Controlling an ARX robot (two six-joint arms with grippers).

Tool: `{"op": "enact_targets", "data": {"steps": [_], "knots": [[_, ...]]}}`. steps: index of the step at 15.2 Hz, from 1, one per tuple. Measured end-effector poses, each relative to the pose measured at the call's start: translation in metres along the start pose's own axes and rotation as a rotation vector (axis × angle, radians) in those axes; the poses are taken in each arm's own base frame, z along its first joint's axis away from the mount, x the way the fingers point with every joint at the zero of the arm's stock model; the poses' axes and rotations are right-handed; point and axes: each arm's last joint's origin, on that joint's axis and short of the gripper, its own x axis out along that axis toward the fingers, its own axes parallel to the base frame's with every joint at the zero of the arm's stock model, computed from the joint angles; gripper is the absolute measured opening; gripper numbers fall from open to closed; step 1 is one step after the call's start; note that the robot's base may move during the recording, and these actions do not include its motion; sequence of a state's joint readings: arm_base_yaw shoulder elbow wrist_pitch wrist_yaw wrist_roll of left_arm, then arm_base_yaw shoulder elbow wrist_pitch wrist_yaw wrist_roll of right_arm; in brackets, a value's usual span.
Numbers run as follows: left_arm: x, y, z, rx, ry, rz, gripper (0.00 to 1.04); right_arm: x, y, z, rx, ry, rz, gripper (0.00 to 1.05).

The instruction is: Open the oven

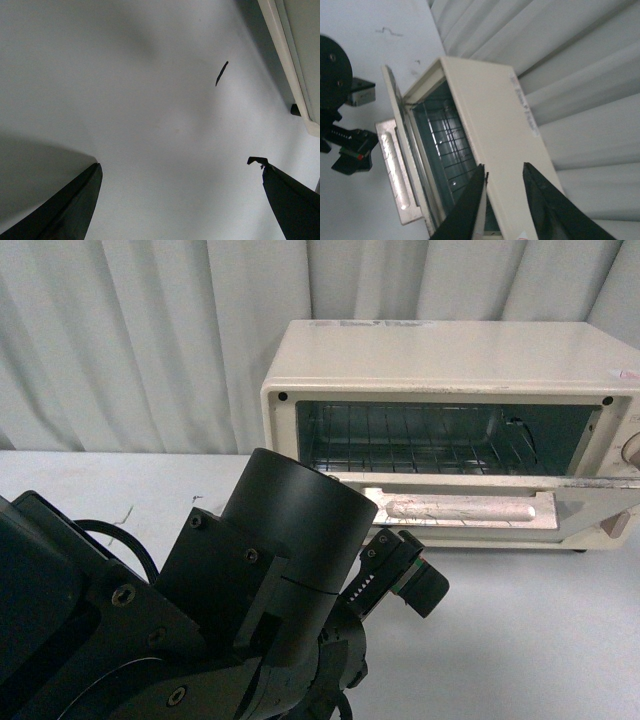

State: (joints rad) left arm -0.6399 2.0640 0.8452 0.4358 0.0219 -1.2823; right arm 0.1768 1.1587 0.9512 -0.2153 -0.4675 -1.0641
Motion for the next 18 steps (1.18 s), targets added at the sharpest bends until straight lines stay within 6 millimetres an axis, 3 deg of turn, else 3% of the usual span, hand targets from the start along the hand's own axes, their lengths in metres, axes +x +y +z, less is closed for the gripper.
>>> {"op": "enact_targets", "data": {"steps": [4,5,6,8,10,12,16,18], "knots": [[0.0,0.0,0.0,0.0,0.001,0.001,0.98,0.002,-0.001,0.0,0.026,-0.001,0.006,0.77],[0.0,0.0,0.0,0.0,0.0,0.001,0.98,0.004,-0.002,0.003,0.039,0.006,-0.114,0.83],[0.0,0.0,0.0,0.0,0.001,0.001,0.98,-0.003,0.014,-0.002,0.225,0.068,-0.424,0.69],[0.0,0.0,0.0,-0.001,0.003,0.001,0.98,-0.02,0.039,-0.03,0.61,0.074,-0.749,0.47],[0.0,0.0,0.0,0.0,-0.003,0.001,0.98,-0.028,0.066,-0.048,0.838,-0.005,-0.795,0.23],[0.0,0.0,0.0,0.0,0.001,0.0,0.98,-0.034,0.084,-0.059,0.899,-0.025,-0.787,0.03],[0.0,0.0,0.0,0.0,0.002,0.0,0.98,-0.057,0.119,-0.085,0.933,-0.035,-0.798,0.02],[0.0,0.0,0.0,0.0,0.001,0.001,0.98,-0.06,0.129,-0.088,0.936,-0.033,-0.799,0.02]]}}
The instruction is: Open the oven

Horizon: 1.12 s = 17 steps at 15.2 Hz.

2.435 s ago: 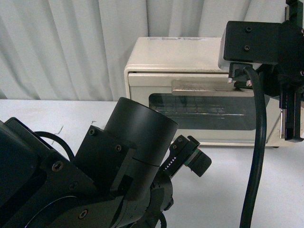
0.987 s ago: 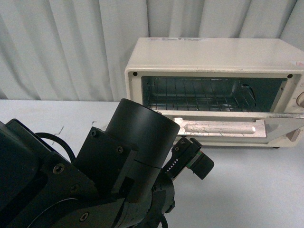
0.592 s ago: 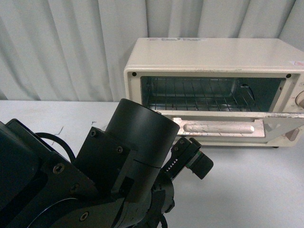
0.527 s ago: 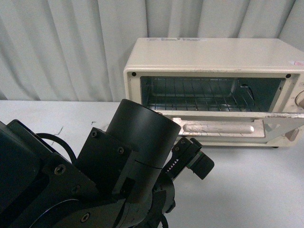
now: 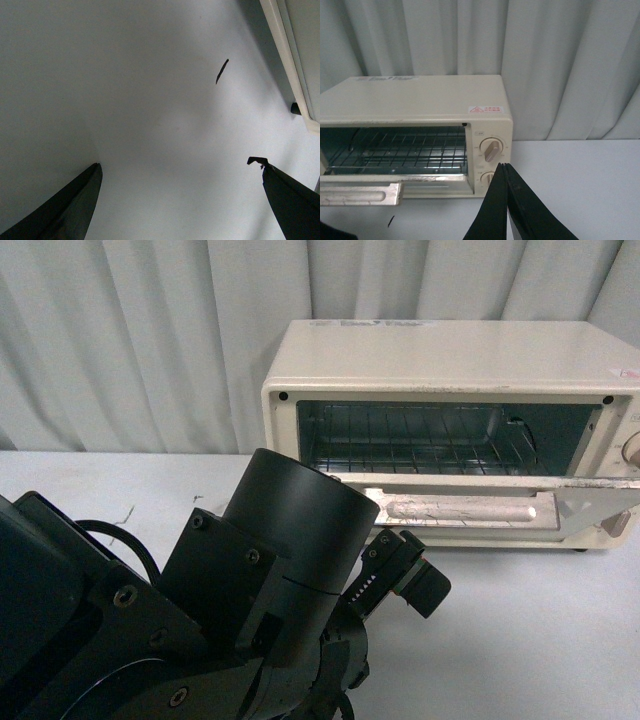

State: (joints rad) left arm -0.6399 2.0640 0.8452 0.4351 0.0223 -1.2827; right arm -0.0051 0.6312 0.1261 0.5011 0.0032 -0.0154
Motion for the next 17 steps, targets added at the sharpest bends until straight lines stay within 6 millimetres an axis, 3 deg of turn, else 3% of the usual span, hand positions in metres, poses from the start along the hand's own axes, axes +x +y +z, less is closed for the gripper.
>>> {"op": "enact_targets", "data": {"steps": [11,17], "knots": [[0.0,0.0,0.0,0.0,0.001,0.0,0.98,-0.026,0.001,-0.024,0.001,0.001,0.008,0.02],[0.0,0.0,0.0,0.0,0.001,0.0,0.98,-0.035,0.001,-0.023,0.001,-0.016,0.007,0.02]]}}
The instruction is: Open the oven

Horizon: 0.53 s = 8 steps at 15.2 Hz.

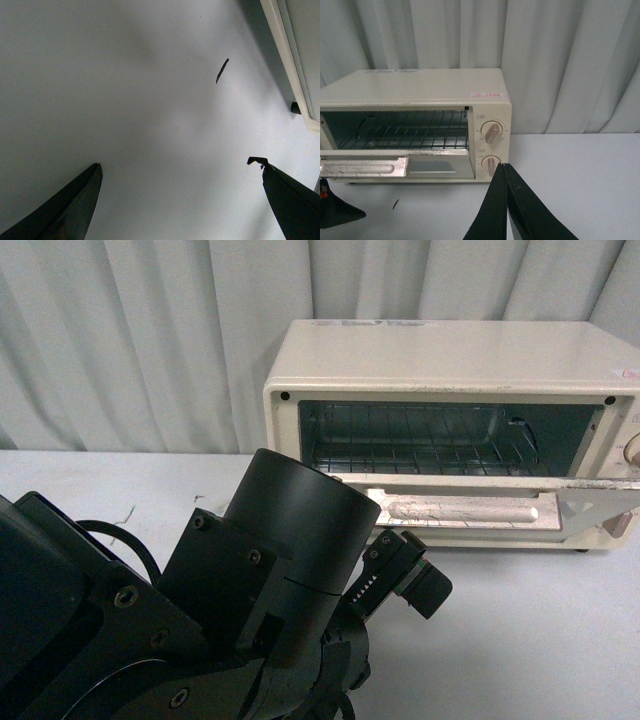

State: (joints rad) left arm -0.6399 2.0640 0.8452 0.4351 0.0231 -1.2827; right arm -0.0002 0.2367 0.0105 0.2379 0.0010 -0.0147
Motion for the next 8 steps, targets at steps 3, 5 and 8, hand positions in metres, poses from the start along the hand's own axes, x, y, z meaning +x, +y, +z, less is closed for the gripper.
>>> {"op": "enact_targets", "data": {"steps": [3,5,8], "knots": [[0.0,0.0,0.0,0.0,0.0,0.0,0.98,-0.003,0.0,0.0,0.0,0.002,0.0,0.02],[0.0,0.0,0.0,0.0,0.0,0.0,0.98,-0.009,0.0,-0.006,0.0,0.048,0.001,0.02],[0.0,0.0,0.0,0.0,-0.001,0.001,0.98,-0.015,0.0,-0.004,0.0,0.011,0.001,0.02]]}}
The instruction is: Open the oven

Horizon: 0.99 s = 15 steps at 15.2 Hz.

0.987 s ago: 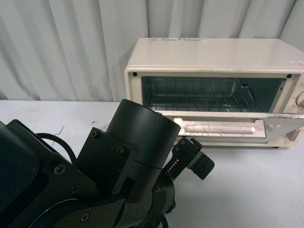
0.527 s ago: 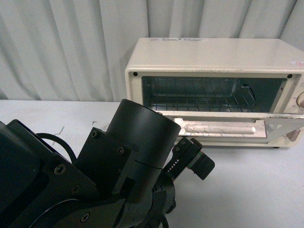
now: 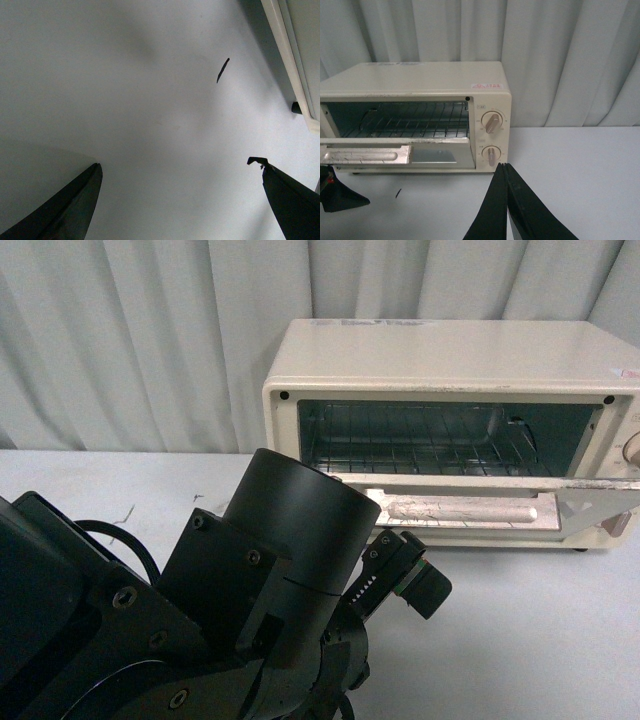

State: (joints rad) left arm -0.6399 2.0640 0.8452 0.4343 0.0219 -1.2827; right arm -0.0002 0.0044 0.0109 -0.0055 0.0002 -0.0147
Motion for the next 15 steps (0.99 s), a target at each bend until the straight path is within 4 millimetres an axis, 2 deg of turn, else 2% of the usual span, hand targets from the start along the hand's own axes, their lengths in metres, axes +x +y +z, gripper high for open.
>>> {"op": "enact_targets", "data": {"steps": [2,3,7,11,13,15], "knots": [[0.0,0.0,0.0,0.0,0.001,0.0,0.98,-0.0001,0.0,0.0003,0.0,-0.003,0.0,0.02],[0.0,0.0,0.0,0.0,0.001,0.0,0.98,-0.0001,0.0,0.0003,0.0,-0.003,0.0,0.11],[0.0,0.0,0.0,0.0,0.001,0.0,0.98,-0.0001,0.0,0.0003,0.0,-0.003,0.0,0.65],[0.0,0.0,0.0,0.0,0.001,0.0,0.98,-0.0001,0.0,0.0003,0.0,-0.003,0.0,0.99],[0.0,0.0003,-0.0002,-0.001,-0.007,0.006,0.98,-0.0001,0.0,0.0003,0.0,-0.003,0.0,0.97],[0.0002,-0.0007,-0.0044,-0.076,-0.256,0.069,0.98,-0.0001,0.0,0.0002,0.0,-0.002,0.0,0.98]]}}
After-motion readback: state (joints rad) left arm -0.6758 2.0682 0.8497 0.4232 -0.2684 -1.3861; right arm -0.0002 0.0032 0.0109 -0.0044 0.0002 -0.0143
